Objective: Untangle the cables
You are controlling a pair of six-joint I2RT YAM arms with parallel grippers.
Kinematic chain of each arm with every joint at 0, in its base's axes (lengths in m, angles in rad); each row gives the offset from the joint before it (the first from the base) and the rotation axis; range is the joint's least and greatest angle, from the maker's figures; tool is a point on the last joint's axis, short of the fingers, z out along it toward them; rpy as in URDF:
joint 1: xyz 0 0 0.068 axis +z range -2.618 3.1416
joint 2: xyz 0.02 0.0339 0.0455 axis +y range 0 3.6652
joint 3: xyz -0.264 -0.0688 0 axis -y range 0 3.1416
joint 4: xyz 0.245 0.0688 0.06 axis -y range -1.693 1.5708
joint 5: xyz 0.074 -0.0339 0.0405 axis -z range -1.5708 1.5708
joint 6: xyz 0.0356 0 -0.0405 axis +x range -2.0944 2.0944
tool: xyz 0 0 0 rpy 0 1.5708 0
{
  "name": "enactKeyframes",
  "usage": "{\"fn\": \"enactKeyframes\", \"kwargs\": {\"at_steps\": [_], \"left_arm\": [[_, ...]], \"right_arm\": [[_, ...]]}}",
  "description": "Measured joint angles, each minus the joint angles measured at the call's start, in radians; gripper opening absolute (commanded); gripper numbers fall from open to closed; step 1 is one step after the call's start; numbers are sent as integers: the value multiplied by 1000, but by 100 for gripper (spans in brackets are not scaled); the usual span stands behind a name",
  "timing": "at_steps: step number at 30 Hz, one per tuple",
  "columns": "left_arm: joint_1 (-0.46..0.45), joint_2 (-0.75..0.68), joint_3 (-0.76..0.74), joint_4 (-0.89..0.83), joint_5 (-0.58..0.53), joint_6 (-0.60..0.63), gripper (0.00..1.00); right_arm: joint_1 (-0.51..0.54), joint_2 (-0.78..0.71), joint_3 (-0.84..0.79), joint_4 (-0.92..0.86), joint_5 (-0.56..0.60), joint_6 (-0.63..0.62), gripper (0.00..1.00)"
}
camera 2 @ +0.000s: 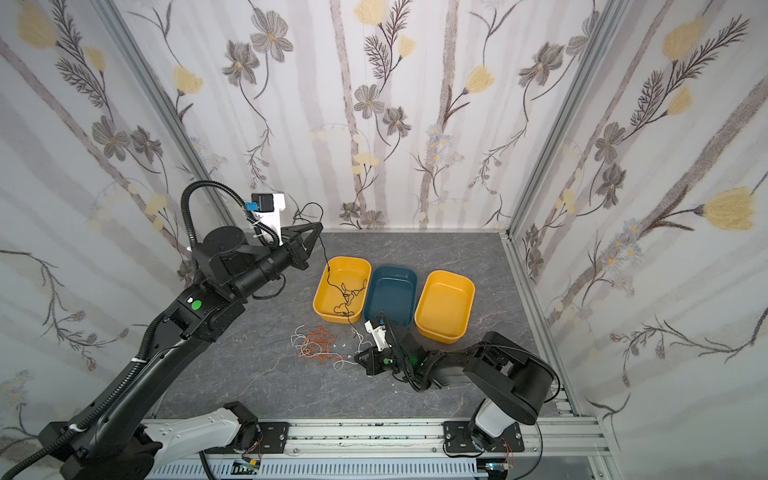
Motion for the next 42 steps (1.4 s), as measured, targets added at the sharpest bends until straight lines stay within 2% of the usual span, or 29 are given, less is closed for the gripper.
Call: {"fn": "enactKeyframes", "kwargs": {"at_steps": [6,19,27,42], "left_arm": [[79,9,55,-37,-27,5,0],[201,61,60,-48,-19,-24,0],[219,133,97,-45,3,-27,0],[222,283,96,-23,114,-50,0]], "right_arm": [[4,-12,-23,2,-3,0,0],[4,-34,-56,2,-6,4,0],[4,-34,-57,2,-6,7,0],[4,-36,-48,1,-6,7,0]]}}
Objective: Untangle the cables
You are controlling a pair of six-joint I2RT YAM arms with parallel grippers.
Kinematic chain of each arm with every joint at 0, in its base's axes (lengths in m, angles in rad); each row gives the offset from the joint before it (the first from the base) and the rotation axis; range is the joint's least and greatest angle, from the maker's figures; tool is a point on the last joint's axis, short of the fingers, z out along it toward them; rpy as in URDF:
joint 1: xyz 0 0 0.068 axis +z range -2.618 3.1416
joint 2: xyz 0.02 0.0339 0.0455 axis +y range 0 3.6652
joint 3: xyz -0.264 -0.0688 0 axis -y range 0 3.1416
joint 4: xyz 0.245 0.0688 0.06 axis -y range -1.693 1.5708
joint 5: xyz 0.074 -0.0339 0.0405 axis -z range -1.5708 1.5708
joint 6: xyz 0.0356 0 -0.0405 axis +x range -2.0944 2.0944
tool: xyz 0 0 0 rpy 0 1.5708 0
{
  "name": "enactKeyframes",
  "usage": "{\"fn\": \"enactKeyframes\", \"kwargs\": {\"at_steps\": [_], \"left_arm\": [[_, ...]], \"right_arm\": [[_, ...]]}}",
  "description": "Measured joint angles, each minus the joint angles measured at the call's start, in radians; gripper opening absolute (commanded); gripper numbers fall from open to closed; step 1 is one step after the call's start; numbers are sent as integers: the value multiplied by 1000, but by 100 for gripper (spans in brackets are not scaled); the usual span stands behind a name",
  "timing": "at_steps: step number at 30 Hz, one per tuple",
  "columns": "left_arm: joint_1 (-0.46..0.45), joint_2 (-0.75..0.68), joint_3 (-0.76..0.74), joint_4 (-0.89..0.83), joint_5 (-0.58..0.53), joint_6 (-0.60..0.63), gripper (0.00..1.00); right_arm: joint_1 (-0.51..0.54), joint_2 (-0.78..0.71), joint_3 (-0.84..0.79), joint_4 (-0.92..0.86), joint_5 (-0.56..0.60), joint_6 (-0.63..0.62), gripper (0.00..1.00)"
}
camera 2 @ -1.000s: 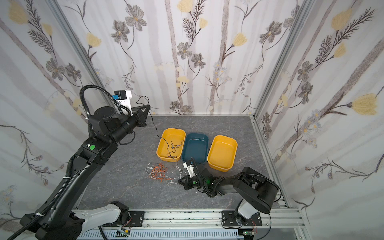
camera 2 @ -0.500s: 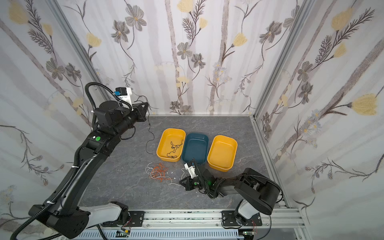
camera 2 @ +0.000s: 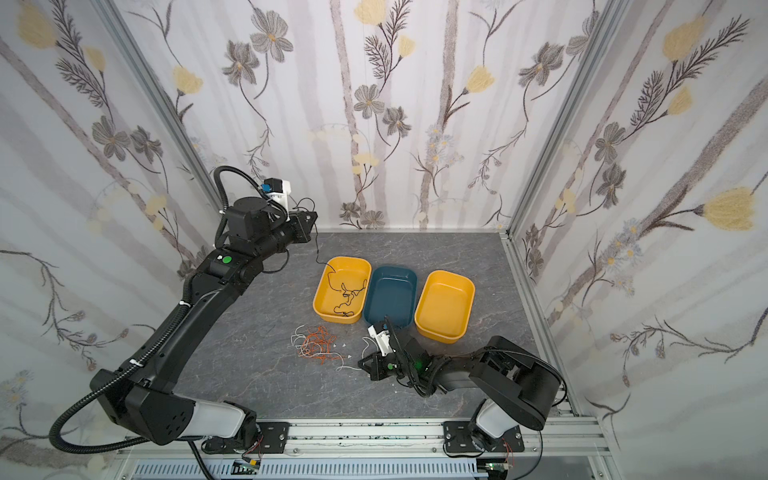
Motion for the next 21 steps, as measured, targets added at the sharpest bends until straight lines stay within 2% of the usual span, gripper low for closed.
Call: {"fn": "enactKeyframes", "kwargs": {"at_steps": [14,21], "left_arm": [[0,140,-106,82,39,-37,0],[-33,155,-229,137,60,-72,0]], "right_arm": [[-3,-11,0,-6,1,0,0],[-4,-7,0,-6,1,0,0]]}}
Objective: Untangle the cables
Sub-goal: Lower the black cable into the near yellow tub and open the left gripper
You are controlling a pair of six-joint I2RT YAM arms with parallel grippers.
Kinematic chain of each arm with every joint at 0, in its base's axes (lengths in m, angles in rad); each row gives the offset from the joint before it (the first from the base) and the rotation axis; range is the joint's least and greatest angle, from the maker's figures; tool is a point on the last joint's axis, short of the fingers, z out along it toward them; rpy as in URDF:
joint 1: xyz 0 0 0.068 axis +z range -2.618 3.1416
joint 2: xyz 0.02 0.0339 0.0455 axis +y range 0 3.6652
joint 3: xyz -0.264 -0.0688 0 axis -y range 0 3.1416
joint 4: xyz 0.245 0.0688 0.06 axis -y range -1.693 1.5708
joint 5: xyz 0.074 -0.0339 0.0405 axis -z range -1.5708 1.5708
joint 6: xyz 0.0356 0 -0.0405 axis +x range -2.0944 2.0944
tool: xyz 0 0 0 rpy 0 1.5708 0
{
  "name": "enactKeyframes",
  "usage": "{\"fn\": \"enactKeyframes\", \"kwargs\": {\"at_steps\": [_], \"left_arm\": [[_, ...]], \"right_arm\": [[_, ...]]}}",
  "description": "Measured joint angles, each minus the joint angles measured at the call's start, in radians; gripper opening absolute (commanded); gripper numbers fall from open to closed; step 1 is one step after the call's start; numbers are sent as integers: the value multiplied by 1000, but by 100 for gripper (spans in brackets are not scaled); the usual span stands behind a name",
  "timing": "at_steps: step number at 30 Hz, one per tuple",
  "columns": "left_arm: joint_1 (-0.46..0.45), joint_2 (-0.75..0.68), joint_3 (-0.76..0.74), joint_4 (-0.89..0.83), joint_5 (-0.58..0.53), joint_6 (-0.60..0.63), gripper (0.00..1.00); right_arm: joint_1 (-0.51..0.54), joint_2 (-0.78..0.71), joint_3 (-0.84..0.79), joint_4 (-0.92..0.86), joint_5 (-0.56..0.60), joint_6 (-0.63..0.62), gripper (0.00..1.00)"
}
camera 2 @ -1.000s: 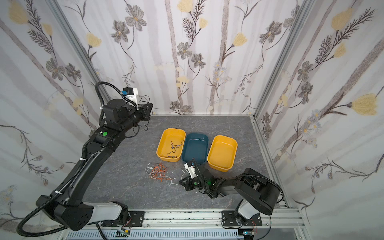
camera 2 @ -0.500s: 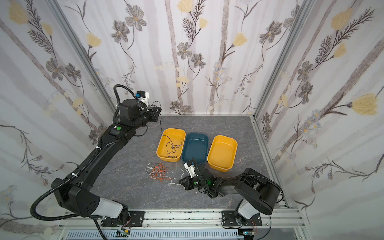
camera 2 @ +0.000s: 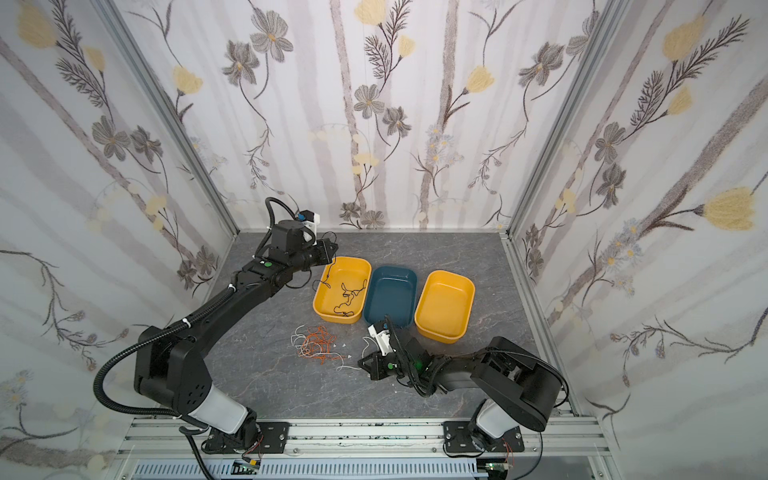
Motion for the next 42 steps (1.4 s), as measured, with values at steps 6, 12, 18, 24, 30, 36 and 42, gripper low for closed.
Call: {"fn": "enactKeyframes", "kwargs": {"at_steps": [6,12,18,24,30,36,42], "left_arm": [[-24,-15,-32,3,-2,-6,0],[-24,-45,117,-47,-33,44,0],[-22,-48,284,-145,-97,135,0],[3,-57,342,-217,-127,179,0],[4,-55,410,-270,-116,207,0],[9,-52,429,-288,-154,264,0],[14,-67,293,-293,-188,282,0]], "right_arm": [[0,7,0,0,0,0,0],[0,16,1,0,-1,0,0],[0,11,-6,1,0,1,0],[0,3,-13,2,0,1,0],[0,3,-14,2,0,1,0],[0,-2,-18,5,0,1,0],[0,-1,-19,7,0,4,0]]}}
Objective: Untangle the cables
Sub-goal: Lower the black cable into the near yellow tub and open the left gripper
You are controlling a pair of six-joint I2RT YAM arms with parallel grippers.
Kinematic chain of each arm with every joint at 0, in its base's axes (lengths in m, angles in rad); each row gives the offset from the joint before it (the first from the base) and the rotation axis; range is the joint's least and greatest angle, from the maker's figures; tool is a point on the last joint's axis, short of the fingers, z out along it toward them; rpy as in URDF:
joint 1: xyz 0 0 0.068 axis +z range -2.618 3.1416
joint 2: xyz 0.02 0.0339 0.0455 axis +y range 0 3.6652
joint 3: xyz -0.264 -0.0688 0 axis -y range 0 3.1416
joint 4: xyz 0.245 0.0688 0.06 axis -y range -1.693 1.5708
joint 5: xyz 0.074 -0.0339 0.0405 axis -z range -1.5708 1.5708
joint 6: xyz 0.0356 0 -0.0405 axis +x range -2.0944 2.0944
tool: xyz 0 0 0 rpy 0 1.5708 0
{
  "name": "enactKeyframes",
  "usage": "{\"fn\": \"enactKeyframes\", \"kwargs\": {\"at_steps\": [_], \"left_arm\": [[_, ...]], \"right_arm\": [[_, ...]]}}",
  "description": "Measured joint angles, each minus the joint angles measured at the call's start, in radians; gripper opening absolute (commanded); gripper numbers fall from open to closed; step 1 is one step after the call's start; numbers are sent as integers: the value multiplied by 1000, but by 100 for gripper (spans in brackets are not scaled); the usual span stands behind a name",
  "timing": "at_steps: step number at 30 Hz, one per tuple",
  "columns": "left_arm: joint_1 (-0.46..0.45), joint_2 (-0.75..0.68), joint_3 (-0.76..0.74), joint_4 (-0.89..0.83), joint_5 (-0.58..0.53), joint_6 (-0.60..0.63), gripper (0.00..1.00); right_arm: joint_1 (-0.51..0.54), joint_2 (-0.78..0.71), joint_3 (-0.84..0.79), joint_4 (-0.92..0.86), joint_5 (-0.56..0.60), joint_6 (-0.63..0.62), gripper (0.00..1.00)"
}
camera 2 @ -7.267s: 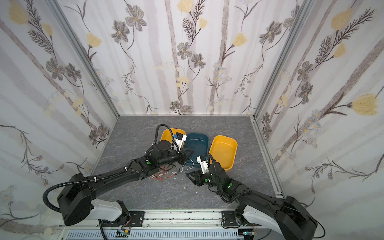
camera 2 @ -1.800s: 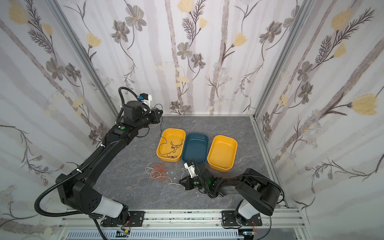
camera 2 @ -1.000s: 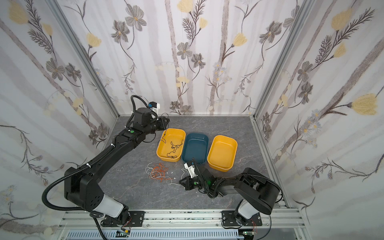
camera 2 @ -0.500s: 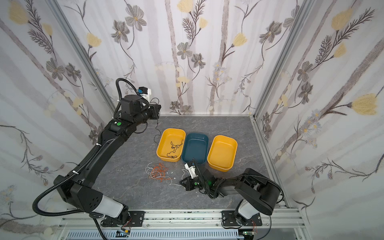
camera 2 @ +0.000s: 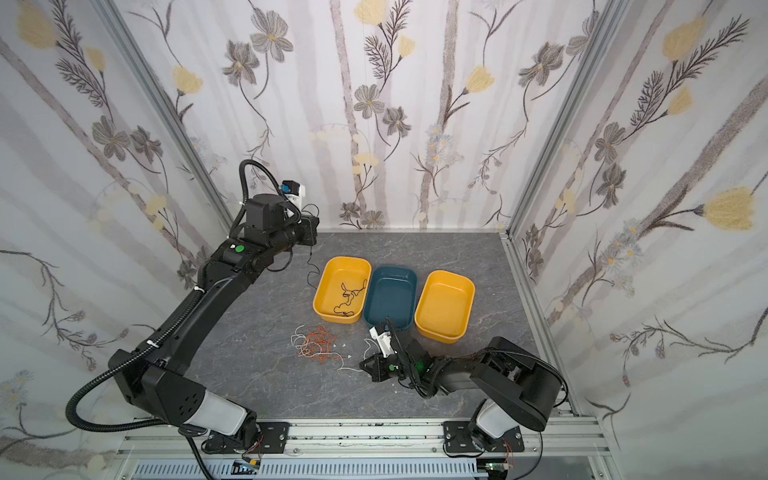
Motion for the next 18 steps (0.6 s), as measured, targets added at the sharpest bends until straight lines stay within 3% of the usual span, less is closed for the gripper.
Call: {"fn": "enactKeyframes", "kwargs": {"at_steps": [10,18], "left_arm": [[58,-55,-154,17,-75,32,0],[110,-109,-172,19,-126,49,0]], "right_arm": [[0,0,0,0,0,0,0],[0,0,0,0,0,0,0]]}}
